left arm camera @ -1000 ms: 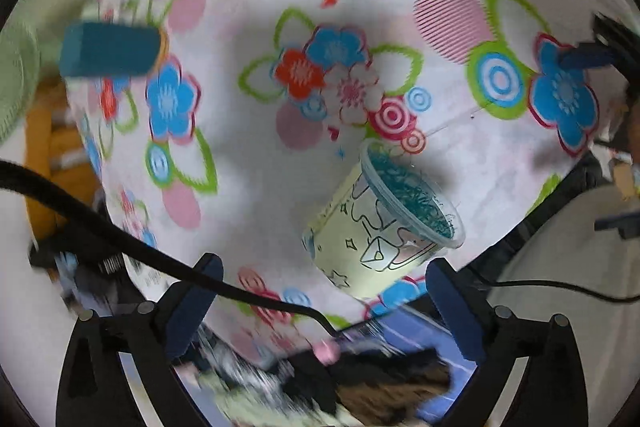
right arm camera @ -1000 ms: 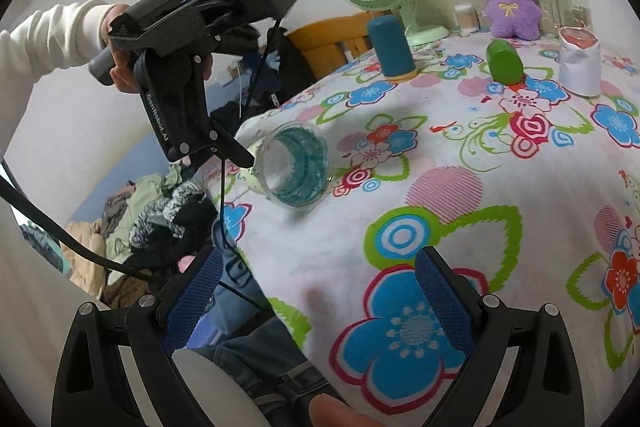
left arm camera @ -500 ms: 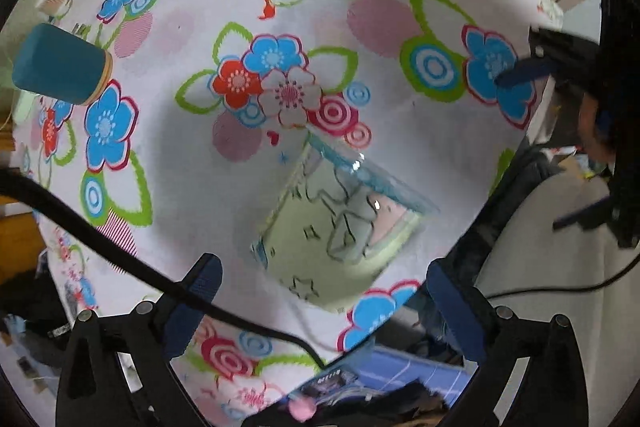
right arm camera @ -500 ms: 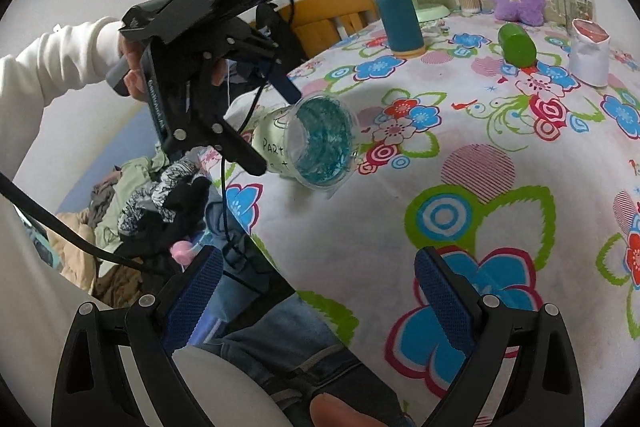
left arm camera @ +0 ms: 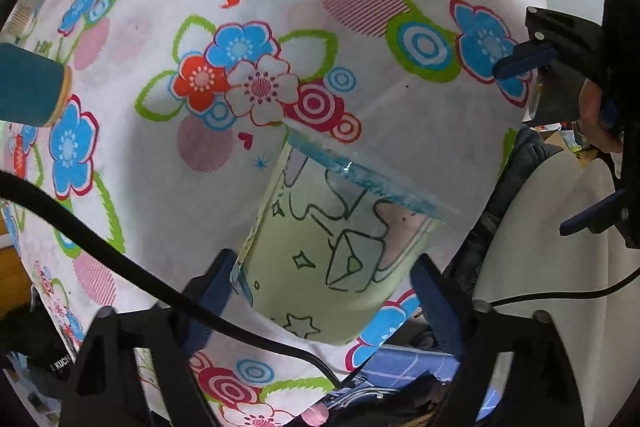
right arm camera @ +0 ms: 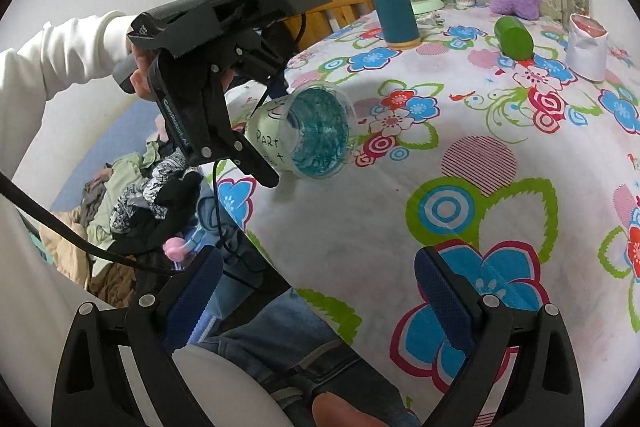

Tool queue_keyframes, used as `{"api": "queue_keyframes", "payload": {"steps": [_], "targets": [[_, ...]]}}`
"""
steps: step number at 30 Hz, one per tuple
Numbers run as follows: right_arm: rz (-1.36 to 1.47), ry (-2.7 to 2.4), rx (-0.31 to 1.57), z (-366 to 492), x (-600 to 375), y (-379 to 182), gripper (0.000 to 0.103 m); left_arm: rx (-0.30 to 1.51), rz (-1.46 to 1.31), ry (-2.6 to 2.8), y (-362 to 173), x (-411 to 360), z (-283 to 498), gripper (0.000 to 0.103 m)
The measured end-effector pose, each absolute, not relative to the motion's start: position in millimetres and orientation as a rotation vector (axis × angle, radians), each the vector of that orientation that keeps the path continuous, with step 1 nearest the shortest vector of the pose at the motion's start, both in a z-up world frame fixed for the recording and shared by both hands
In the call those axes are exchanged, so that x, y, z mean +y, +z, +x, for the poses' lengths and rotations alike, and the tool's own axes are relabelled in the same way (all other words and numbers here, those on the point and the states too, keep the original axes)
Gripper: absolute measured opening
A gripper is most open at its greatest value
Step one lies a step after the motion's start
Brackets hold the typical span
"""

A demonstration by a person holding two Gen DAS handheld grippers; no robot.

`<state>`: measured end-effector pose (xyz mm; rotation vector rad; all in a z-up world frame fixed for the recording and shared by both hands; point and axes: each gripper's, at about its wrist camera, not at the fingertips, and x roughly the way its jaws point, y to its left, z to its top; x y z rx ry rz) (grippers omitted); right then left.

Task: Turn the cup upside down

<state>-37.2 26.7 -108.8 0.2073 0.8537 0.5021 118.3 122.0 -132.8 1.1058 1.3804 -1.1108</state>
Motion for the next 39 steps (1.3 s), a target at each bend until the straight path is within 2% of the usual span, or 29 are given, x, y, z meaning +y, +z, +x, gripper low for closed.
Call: {"api": "queue_keyframes", "payload": {"steps": [4, 7, 16, 25, 33, 39], "targets": [[0.223, 0.503, 0.853, -36.5, 21.8, -109.9, 0.098, 1.416, 1.099, -1.096, -142.2, 123.0, 115.9, 0.070], [0.238, 0.505, 0.844, -34.0, 18.7, -110.7, 0.098, 1.461, 1.075, -1.081, -141.4, 125.8, 117.3, 0.066], [0.228, 0.531, 0.786, -31.0, 12.8, -105.1, 0.098, 1.612, 1.044, -0.950, -112.7, 117.6, 127.0, 0.067], [0.261, 0.588, 0.698, -35.1, -2.2, -101.5, 0.098, 1.715, 1.291, -0.677, -96.6, 90.7, 105.0, 0.064], [0.316, 0.582, 0.648, -50.2, -28.9, -106.3, 0.098, 1.722, 1.434, -0.591, -103.8, 38.2, 81.0, 0.062], [0.380, 0.572, 0.649, -50.3, -48.4, -110.2, 0.098, 1.719, 1.463, -0.577, -102.9, 31.4, 73.8, 0.063]]}}
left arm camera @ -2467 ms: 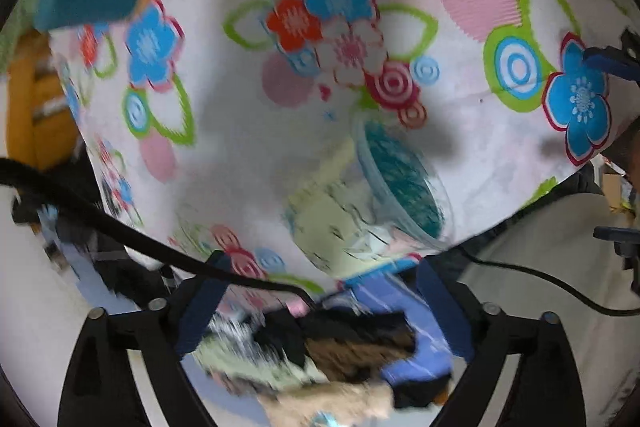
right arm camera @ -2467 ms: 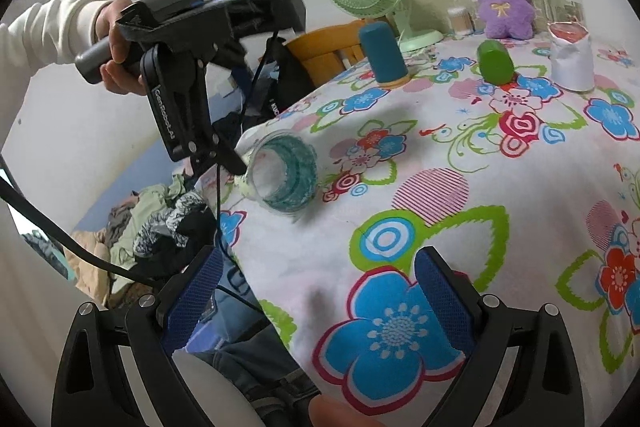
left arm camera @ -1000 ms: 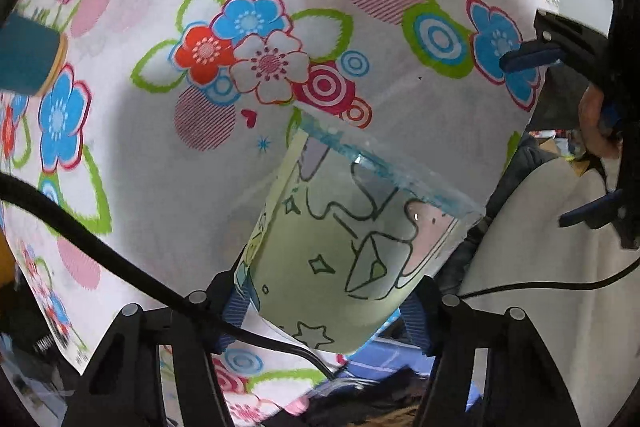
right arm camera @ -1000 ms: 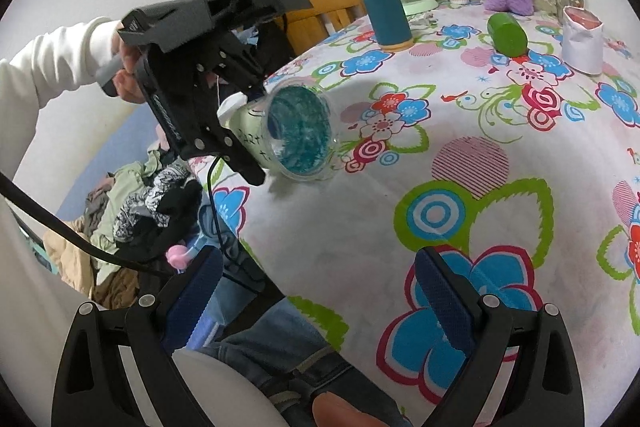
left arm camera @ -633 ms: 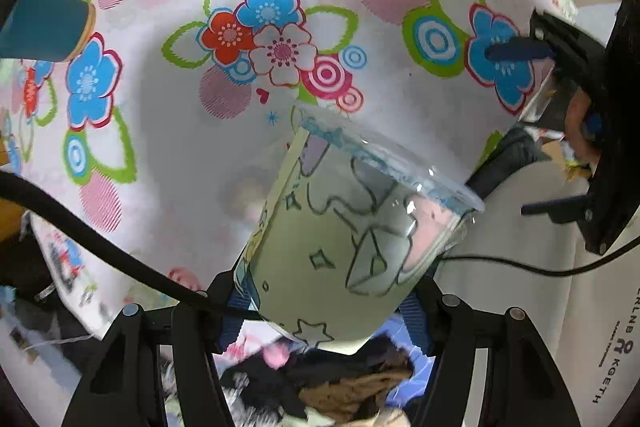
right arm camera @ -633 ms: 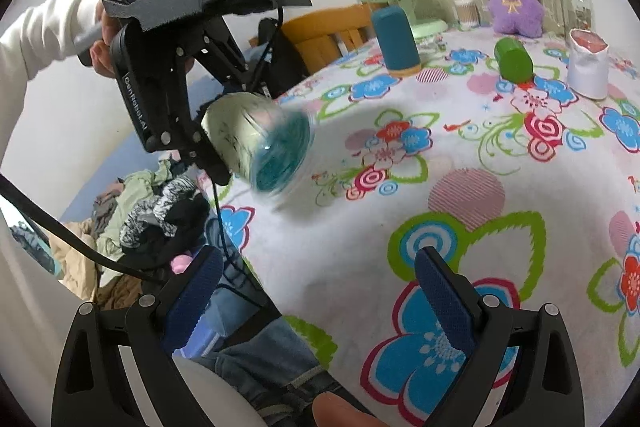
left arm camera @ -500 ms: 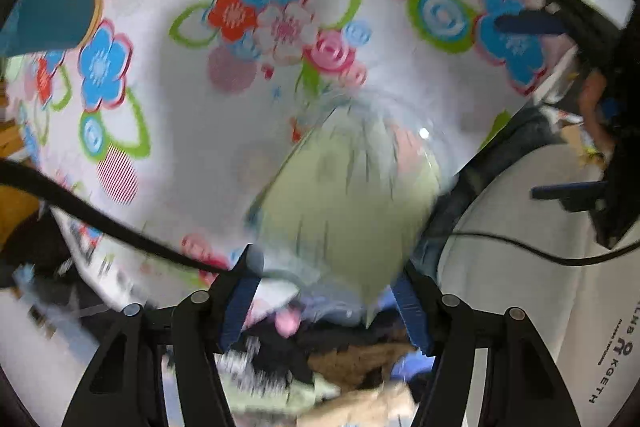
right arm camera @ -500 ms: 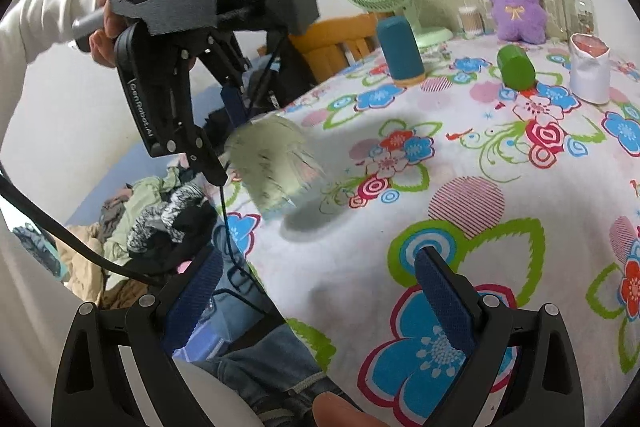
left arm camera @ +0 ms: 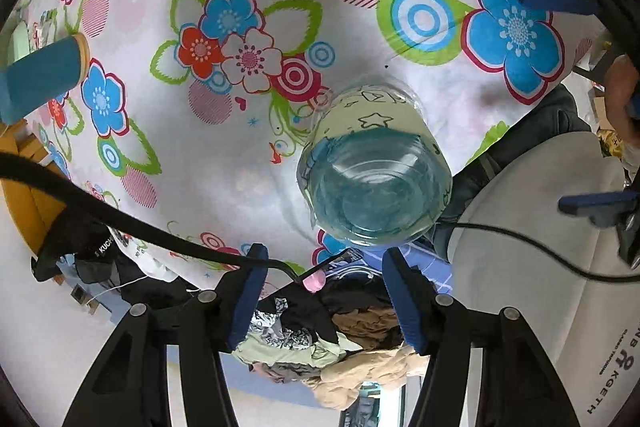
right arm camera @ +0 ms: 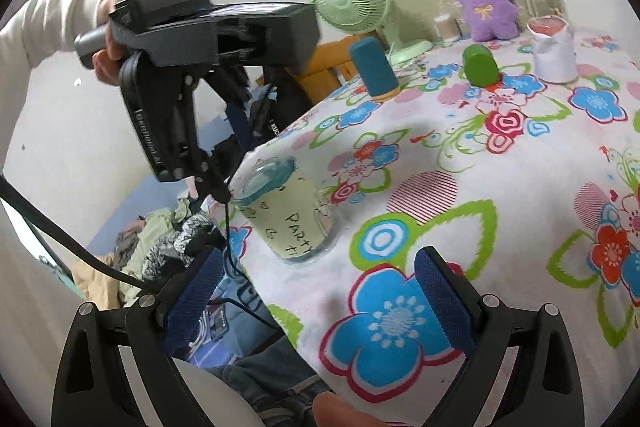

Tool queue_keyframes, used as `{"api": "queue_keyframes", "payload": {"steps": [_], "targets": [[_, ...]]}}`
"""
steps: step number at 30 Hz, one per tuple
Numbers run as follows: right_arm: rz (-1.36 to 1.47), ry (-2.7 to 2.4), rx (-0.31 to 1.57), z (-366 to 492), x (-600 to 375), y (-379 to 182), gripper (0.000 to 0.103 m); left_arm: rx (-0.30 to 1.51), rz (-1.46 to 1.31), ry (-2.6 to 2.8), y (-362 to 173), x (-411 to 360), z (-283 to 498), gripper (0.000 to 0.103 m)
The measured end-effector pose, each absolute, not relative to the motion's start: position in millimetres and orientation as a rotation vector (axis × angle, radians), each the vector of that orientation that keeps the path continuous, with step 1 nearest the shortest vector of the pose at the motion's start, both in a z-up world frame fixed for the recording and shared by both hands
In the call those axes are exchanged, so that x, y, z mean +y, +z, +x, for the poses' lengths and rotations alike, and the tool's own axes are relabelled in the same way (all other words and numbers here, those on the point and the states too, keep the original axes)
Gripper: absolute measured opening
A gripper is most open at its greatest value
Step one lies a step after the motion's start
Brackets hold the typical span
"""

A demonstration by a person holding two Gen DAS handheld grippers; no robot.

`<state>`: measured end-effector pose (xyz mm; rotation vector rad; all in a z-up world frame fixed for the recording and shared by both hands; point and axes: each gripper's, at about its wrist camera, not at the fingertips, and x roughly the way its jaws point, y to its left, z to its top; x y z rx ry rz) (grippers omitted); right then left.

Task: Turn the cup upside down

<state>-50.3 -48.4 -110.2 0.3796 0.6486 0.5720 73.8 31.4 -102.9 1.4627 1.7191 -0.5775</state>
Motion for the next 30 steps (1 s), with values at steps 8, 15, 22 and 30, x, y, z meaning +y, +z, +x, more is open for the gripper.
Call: {"api": "queue_keyframes", "payload": {"steps": [8, 15, 22, 30], "targets": [[0.314, 0.567, 0.652, -43.8, -31.1, -101.1, 0.098, 1.673, 1.419, -0.569, -100.3, 49.1, 91.2, 0.087], [0.257, 0.547, 0.659, -33.9, -21.3, -82.8, 0.098, 1.620, 1.324, -0.591, -81.1, 76.4, 103.3, 0.095], [0.186, 0.540, 0.672, -25.0, -4.9, -62.7, 0.098, 1.554, 1.162, -0.604, -54.3, 100.3, 113.4, 0.097], [0.120, 0.511, 0.671, -20.9, 9.8, -39.2, 0.098, 1.512, 0.943, -0.656, -29.4, 134.3, 110.5, 0.097]]}}
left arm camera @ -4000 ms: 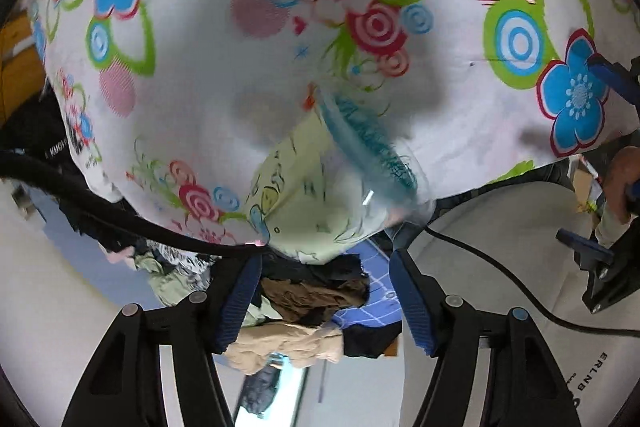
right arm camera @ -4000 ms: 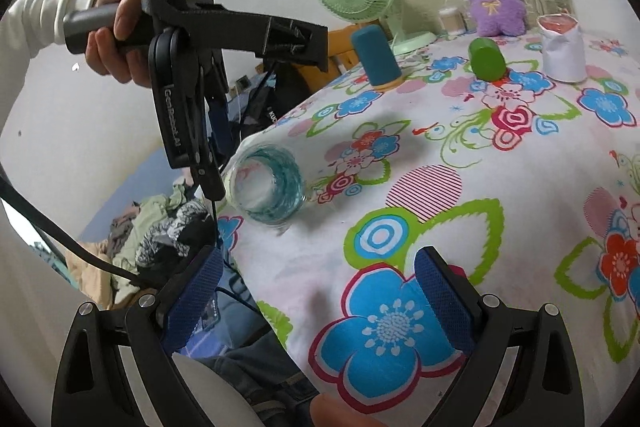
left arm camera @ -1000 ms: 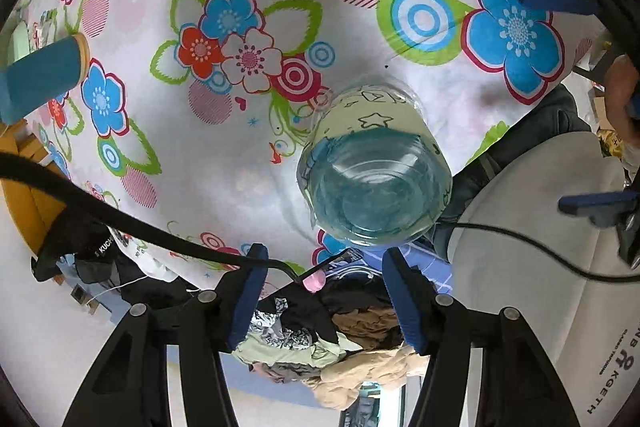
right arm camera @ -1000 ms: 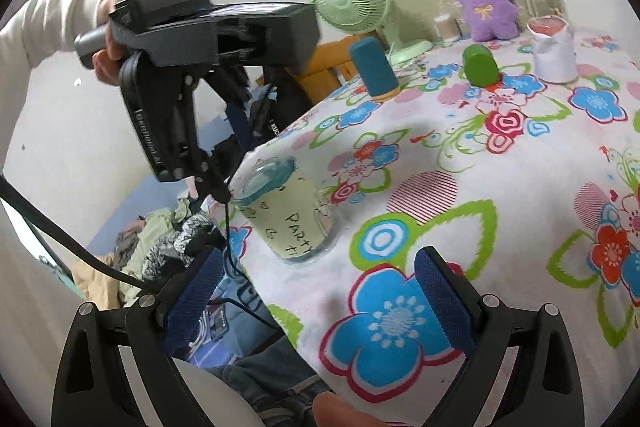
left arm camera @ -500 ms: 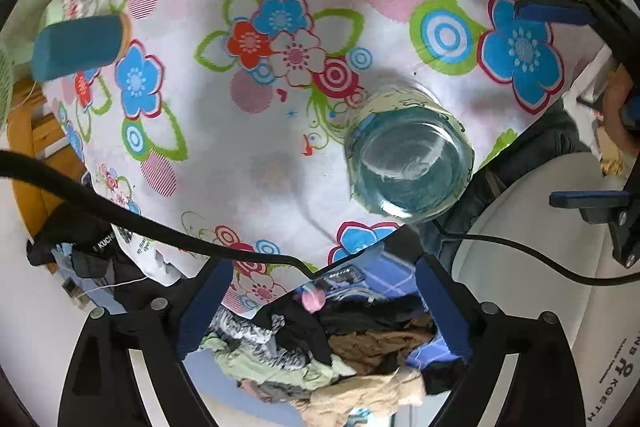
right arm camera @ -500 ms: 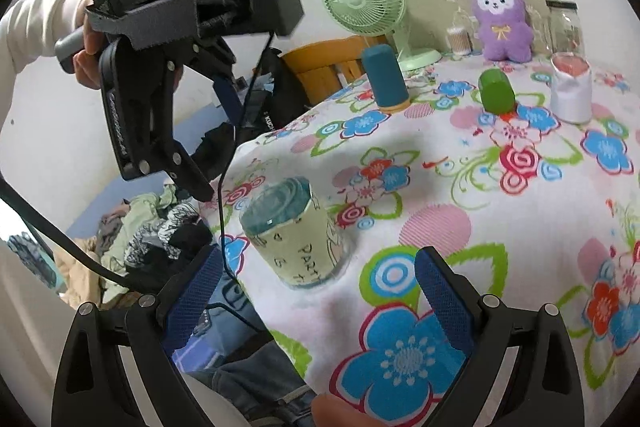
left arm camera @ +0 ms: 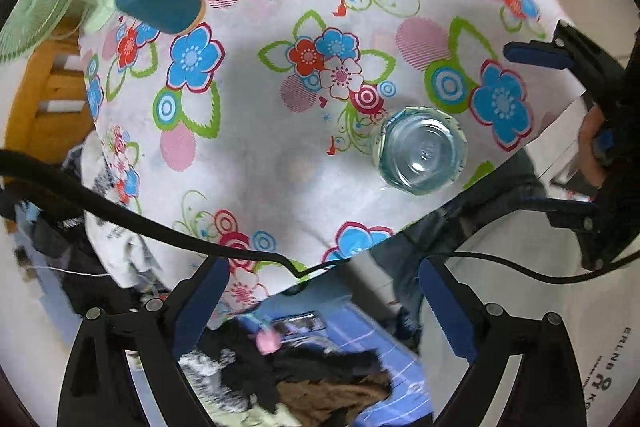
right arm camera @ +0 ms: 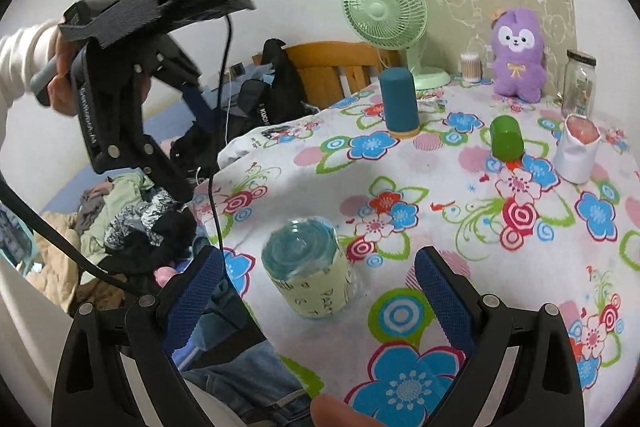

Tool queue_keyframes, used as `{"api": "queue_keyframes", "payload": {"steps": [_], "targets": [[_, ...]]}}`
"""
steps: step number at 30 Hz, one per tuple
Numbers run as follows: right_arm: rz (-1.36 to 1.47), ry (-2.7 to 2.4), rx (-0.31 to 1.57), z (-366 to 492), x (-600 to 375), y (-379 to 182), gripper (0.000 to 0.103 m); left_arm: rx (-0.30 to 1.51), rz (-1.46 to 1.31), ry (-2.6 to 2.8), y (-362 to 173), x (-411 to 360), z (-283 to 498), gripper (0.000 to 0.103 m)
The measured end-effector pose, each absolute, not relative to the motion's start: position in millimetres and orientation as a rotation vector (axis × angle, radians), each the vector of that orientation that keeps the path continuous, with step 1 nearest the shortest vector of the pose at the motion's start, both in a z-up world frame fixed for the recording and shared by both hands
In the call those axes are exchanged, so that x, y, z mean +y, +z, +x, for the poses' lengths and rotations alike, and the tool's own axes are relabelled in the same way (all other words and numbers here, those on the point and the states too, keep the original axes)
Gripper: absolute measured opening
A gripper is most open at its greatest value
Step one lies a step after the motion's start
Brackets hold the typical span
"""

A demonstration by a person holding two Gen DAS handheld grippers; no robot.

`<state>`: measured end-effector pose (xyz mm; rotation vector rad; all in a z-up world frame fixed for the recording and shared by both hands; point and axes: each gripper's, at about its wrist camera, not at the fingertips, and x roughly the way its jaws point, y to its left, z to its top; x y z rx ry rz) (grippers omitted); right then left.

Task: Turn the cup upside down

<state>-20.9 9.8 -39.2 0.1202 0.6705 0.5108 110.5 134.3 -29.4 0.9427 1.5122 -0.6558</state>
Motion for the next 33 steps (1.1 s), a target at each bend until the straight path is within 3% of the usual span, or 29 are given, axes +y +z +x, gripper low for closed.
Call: {"api": "queue_keyframes", "payload": {"steps": [17, 24, 33], "targets": [[0.186, 0.349, 0.622, -26.1, 22.5, 2.6, 0.098, 1.464, 0.282, -0.844, 8.6, 223.4, 98.0, 0.097], [0.136, 0.285, 0.533, -46.4, 36.5, 20.4, 0.098, 1.272, 0.077, -0.914, 22.5, 246.2, 75.8, 0.099], [0.063, 0.269, 0.450, -75.7, 64.6, 21.6, 0.101, 0.806, -0.006, -0.703, 22.1, 268.8, 28.5, 0.101]]}}
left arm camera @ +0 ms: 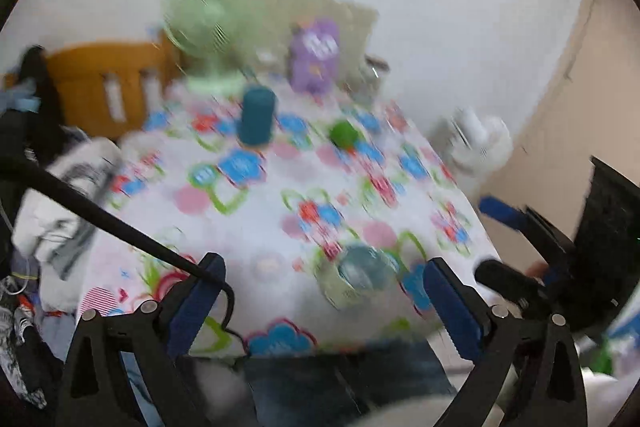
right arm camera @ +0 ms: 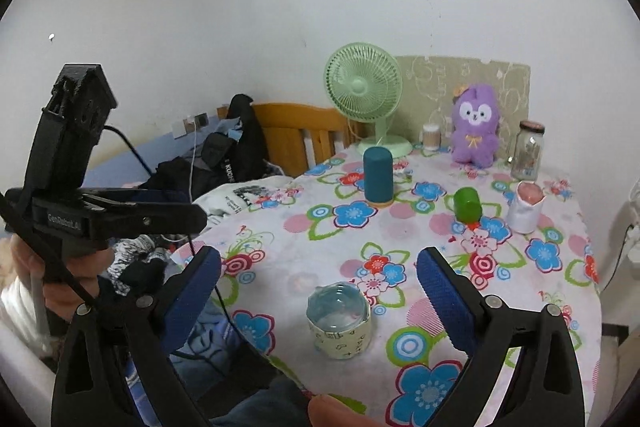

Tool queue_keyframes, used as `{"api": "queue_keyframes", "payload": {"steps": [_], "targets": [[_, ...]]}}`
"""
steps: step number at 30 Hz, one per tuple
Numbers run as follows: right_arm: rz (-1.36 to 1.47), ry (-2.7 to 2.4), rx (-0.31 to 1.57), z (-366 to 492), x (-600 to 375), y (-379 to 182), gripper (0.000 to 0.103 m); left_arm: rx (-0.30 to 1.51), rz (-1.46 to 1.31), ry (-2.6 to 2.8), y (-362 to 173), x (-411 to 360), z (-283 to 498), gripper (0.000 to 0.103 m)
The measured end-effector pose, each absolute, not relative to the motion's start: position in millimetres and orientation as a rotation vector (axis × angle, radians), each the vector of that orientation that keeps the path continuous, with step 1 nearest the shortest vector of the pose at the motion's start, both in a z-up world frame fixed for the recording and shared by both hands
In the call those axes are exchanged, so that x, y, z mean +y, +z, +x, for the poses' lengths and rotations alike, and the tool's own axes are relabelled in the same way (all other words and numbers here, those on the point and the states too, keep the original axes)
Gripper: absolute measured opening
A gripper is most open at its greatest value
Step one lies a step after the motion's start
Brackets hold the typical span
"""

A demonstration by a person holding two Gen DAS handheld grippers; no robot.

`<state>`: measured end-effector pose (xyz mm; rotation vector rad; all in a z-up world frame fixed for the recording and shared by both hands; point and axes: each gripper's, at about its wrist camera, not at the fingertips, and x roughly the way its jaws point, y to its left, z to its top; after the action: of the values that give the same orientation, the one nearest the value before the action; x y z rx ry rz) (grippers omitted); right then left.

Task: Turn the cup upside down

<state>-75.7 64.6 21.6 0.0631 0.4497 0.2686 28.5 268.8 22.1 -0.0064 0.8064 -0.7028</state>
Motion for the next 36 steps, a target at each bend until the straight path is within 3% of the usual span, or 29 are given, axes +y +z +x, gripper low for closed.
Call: {"api": "queue_keyframes", "payload": {"steps": [9, 36], "targets": [[0.031, 0.158, 0.409, -101.0, 79.9, 3.6, 0.102, 0.629, -0.042, -0.487, -2.8, 274.3, 0.7, 0.103], [0.086, 0.044, 0.497, -97.0, 69.3, -25.0, 0.102, 0.592, -0.004, -0.472, -34.6, 259.6, -16.2, 0.103]]}}
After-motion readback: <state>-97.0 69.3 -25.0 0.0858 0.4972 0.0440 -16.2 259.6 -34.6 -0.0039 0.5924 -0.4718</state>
